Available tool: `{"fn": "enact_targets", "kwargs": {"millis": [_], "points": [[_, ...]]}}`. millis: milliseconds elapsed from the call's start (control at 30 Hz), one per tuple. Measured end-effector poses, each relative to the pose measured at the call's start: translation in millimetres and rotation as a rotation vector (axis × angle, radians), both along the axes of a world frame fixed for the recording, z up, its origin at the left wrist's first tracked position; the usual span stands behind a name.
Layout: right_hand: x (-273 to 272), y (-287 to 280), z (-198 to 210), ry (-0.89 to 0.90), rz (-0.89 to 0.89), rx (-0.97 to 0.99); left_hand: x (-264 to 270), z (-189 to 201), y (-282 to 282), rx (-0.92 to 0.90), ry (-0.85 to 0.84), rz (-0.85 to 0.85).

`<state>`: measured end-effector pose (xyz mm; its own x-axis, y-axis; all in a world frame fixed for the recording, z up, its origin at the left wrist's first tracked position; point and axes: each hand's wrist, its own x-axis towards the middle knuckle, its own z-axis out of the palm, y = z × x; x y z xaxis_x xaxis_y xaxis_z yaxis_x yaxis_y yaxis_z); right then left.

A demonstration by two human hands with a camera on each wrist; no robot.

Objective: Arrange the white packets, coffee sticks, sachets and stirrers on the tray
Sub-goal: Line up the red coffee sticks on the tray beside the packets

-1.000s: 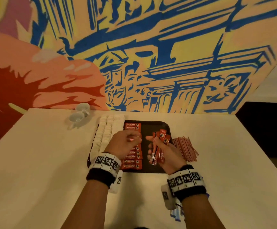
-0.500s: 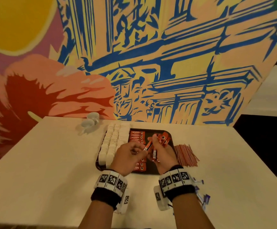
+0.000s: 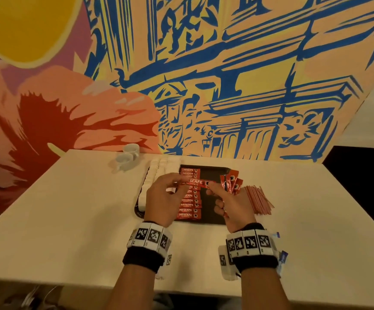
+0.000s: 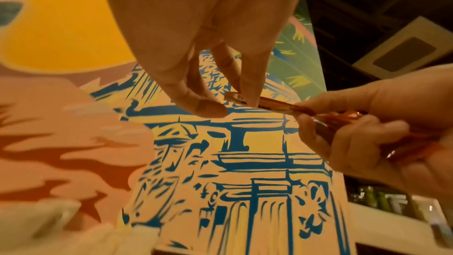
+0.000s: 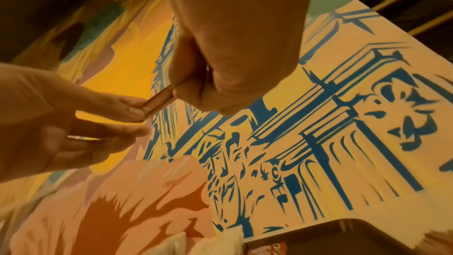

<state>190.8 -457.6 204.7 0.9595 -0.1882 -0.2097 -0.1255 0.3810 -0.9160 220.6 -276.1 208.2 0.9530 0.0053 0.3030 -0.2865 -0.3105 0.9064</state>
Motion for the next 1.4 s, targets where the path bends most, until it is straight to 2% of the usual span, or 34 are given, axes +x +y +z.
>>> {"fn": "enact_targets", "kwargs": {"millis": [67,133,200,367,500,700,900,1033,1167,1300,1400], "points": [[-6,0,-9,-0.007,-0.006,-0.074,-9,-6,4,-0.238,0.168,-0.098],[-12,-1,-17,-0.008,0.003,-0.134,-14,-9,8,-0.392,0.270,-0.114],[-17,-2,-26,0.000,0.033,-0.158,-15,-13,11,-0.427,0.298,-0.104],[-21,-3,-31,0.020,0.043,-0.125,-17,-21,11,-0.364,0.323,-0.169],[-19,-3,-24,0.046,0.036,-0.181,-11,-27,12,-0.099,0.280,-0.233],[-9,-8,-30,0.133,0.050,-0.205,2,-27,15,0.359,0.111,-0.281],[19,-17,-27,0.191,0.015,-0.221,36,-22,16,0.588,0.125,-0.262],[55,-31,-26,0.258,-0.024,-0.247,87,-23,14,0.689,0.114,-0.160],[101,-43,-23,0.284,0.023,-0.269,153,-27,-2,0.756,0.145,-0.055],[136,-59,-20,0.294,0.081,-0.285,217,-38,-28,0.954,0.171,-0.045],[150,-71,-21,0.327,0.128,-0.281,252,-47,-51,1.116,0.213,-0.100]]}}
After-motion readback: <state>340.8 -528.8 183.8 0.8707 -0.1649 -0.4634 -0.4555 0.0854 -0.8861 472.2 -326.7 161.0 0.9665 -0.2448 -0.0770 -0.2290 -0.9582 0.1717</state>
